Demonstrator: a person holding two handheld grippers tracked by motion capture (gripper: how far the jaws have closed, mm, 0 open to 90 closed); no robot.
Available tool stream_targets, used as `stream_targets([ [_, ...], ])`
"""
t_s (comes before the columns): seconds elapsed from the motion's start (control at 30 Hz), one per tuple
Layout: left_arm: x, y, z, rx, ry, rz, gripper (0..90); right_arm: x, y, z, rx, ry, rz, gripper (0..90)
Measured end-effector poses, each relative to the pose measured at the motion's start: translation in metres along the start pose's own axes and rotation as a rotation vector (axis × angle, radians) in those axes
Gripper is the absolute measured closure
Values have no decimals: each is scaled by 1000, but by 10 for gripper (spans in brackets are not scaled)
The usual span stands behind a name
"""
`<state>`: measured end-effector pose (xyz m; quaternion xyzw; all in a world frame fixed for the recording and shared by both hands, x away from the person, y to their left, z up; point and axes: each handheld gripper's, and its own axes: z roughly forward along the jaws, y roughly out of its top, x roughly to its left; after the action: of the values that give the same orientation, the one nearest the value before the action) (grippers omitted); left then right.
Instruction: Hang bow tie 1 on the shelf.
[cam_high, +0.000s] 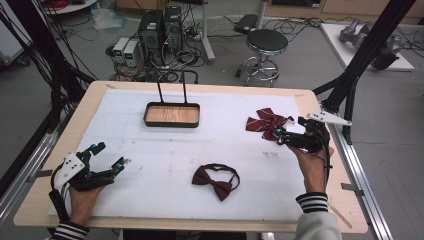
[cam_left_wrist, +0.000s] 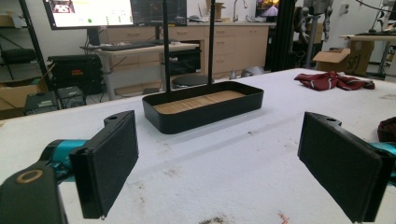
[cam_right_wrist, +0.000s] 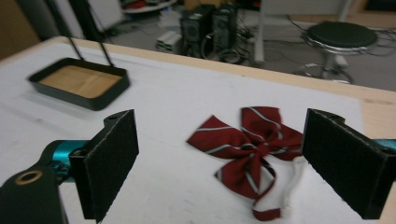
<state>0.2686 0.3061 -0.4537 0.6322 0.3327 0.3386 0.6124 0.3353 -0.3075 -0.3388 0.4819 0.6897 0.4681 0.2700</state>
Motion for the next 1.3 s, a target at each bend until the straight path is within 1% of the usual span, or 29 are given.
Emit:
stream_targets([
  [0.07,0,0,0,-1,1,2,127,-2,4,3,15,-13,1,104],
  [0.27,-1,0,0,-3,1,3,126,-5,7,15,53,-8,7,104],
  [0.3,-1,0,0,-2,1,5,127,-6,6,16,58,-5,21,104],
  [0.43,-1,0,0,-3,3,5,127,-10,6,23,75,8,49,104],
  [0.5,-1,0,0,-1,2,7,127,-12,7,26,91,3,52,104],
  [0.57,-1,0,0,1,3,9,127,-13,10,29,98,3,57,104],
  [0.7,-1,0,0,1,2,8,127,-14,19,36,115,-2,51,104],
  [0.8,-1,0,0,0,2,8,127,-16,25,42,128,1,68,131],
  [0.87,-1,0,0,-1,3,8,127,-17,28,47,126,3,80,137],
  [0.93,-1,0,0,-1,3,8,127,-18,31,51,144,-9,84,137],
  [1.0,-1,0,0,-2,3,6,127,-20,32,55,157,-11,96,137],
  [1.07,-1,0,0,-4,4,6,127,-20,34,59,173,-14,91,140],
  [1.1,-1,0,0,-6,4,6,127,-20,35,61,183,-16,98,142],
  [1.13,-1,0,0,-6,3,6,126,-21,35,63,187,-18,90,146],
  [1.2,-1,0,0,-5,3,5,127,-22,35,67,182,-11,105,152],
  [1.23,-1,0,0,-4,5,5,126,-23,34,69,189,-13,119,153],
  [1.3,-1,0,0,-4,3,4,127,-26,32,74,207,-21,118,157],
])
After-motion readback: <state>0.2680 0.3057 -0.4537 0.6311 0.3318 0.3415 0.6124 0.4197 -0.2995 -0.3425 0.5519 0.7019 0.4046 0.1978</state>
